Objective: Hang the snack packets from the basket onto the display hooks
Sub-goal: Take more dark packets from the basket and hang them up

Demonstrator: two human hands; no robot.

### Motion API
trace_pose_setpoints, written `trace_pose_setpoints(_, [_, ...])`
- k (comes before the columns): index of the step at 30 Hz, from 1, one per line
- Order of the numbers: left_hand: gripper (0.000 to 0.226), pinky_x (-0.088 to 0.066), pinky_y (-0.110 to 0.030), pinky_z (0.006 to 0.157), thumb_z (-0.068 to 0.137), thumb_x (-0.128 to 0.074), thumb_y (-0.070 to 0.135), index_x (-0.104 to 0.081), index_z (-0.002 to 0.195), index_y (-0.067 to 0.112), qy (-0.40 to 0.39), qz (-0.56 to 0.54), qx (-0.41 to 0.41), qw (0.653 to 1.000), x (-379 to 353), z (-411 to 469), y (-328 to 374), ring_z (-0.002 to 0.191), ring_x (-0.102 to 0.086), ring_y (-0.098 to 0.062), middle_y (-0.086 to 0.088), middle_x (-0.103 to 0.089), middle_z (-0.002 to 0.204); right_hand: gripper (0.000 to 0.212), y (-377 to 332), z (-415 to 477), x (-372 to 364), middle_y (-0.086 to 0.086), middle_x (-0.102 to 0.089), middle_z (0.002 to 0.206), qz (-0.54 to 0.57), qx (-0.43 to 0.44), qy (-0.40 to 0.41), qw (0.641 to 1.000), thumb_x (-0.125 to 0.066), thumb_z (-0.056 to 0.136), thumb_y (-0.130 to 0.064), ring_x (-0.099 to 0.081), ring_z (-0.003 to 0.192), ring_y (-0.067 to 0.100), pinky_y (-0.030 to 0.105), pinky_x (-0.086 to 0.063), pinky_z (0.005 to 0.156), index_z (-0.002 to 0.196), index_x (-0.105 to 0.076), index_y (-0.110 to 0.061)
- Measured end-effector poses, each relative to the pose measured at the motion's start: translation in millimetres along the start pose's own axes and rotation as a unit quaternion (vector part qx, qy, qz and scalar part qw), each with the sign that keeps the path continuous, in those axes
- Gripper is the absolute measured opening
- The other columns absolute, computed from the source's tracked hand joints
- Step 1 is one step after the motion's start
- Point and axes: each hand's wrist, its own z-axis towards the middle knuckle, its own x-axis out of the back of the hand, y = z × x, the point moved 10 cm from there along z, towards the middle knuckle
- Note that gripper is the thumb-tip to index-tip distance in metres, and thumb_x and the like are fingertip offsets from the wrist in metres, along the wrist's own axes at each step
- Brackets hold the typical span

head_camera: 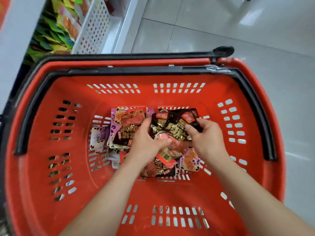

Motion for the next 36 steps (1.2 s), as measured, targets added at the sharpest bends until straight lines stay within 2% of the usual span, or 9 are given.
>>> trace_pose_setpoints(3, [0.044,-0.048,-0.038,0.098,0.081,-0.073,0.041,-0.062,0.119,0.023,0.001,-0.083,-0.019,0.996,11,-34,24,0.107,-0.062,-0.009,0.008,-0.067,0.115,0.014,-24,-23,21,0.000,-0.070,0.074,-0.024,0.024,0.004,0.999,-0.065,0.091,-0.016,-0.070,0.071,0.025,0.050,-0.058,0.067,0.078,-0.066,-0.022])
trace_pose_setpoints(6, [0.008,-0.053,-0.033,0.081,0.091,-0.064,0.021,-0.069,0.098,0.019,0.046,-0.138,-0.052,0.988,39,-72,58,0.089,-0.069,-0.019,-0.001,-0.074,0.091,0.006,-60,-56,36,-0.001,-0.068,0.074,-0.040,0.047,-0.028,0.998,-0.066,0.090,-0.013,-0.069,0.069,0.025,0.048,-0.059,0.061,0.086,-0.068,-0.017])
trace_pose_setpoints(9, [0.022,-0.054,-0.040,0.079,0.086,-0.066,0.036,-0.067,0.104,0.023,0.114,-0.206,-0.057,0.970,86,-113,88,0.088,-0.069,-0.024,-0.009,-0.073,0.095,0.006,-108,-92,66,-0.002,-0.067,0.078,-0.073,0.097,-0.020,0.992,-0.068,0.088,-0.018,-0.068,0.078,0.026,0.052,-0.058,0.067,0.092,-0.064,-0.021])
trace_pose_setpoints(12, [0.013,-0.054,-0.023,0.073,0.088,-0.067,0.025,-0.067,0.101,0.023,0.190,-0.236,-0.087,0.949,148,-162,123,0.086,-0.067,-0.011,0.000,-0.074,0.091,0.010,-158,-129,102,-0.004,-0.065,0.072,-0.079,0.122,-0.004,0.989,-0.068,0.083,-0.023,-0.066,0.076,0.030,0.055,-0.055,0.070,0.091,-0.063,-0.026])
trace_pose_setpoints(16, [0.023,-0.048,-0.031,0.075,0.090,-0.061,0.000,-0.067,0.086,0.022,0.160,-0.190,-0.134,0.959,194,-240,193,0.075,-0.064,-0.007,0.009,-0.071,0.078,0.011,-232,-189,133,-0.001,-0.071,0.086,-0.097,0.166,-0.009,0.981,-0.070,0.086,-0.016,-0.067,0.082,0.021,0.044,-0.054,0.079,0.096,-0.070,-0.015])
trace_pose_setpoints(23, [0.025,-0.049,-0.013,0.062,0.090,-0.059,-0.005,-0.065,0.087,0.019,0.167,-0.221,-0.191,0.942,238,-415,286,0.064,-0.062,0.005,0.017,-0.071,0.070,0.009,-357,-319,191,0.000,-0.067,0.075,-0.141,0.290,-0.002,0.947,-0.068,0.087,-0.011,-0.061,0.072,0.021,0.023,-0.047,0.066,0.086,-0.065,-0.020])
trace_pose_setpoints(29, [0.016,-0.055,-0.036,0.079,0.075,-0.076,0.026,-0.073,0.088,0.018,0.226,-0.297,-0.229,0.899,259,-547,324,0.085,-0.069,-0.019,-0.004,-0.074,0.091,0.035,-428,-425,235,0.004,-0.068,0.089,-0.171,0.374,-0.018,0.911,-0.066,0.087,-0.014,-0.062,0.079,0.029,0.040,-0.050,0.070,0.112,-0.050,-0.033])
trace_pose_setpoints(32, [0.043,-0.052,-0.040,0.080,0.081,-0.071,0.050,-0.067,0.092,0.008,0.276,-0.210,-0.233,0.909,253,-590,338,0.085,-0.064,-0.019,-0.016,-0.068,0.093,0.044,-470,-495,239,-0.010,-0.056,0.080,-0.177,0.450,-0.050,0.874,-0.067,0.087,-0.011,-0.054,0.071,0.009,0.034,-0.044,0.065,0.107,-0.042,-0.040])
trace_pose_setpoints(36, [0.050,-0.049,-0.036,0.097,0.079,-0.066,0.058,-0.067,0.112,0.020,0.340,-0.206,-0.198,0.896,261,-640,334,0.107,-0.062,-0.010,0.006,-0.070,0.111,0.040,-507,-570,225,-0.010,-0.059,0.081,-0.202,0.517,-0.099,0.826,-0.063,0.083,0.002,-0.052,0.074,0.006,0.023,-0.040,0.065,0.078,-0.054,-0.037])
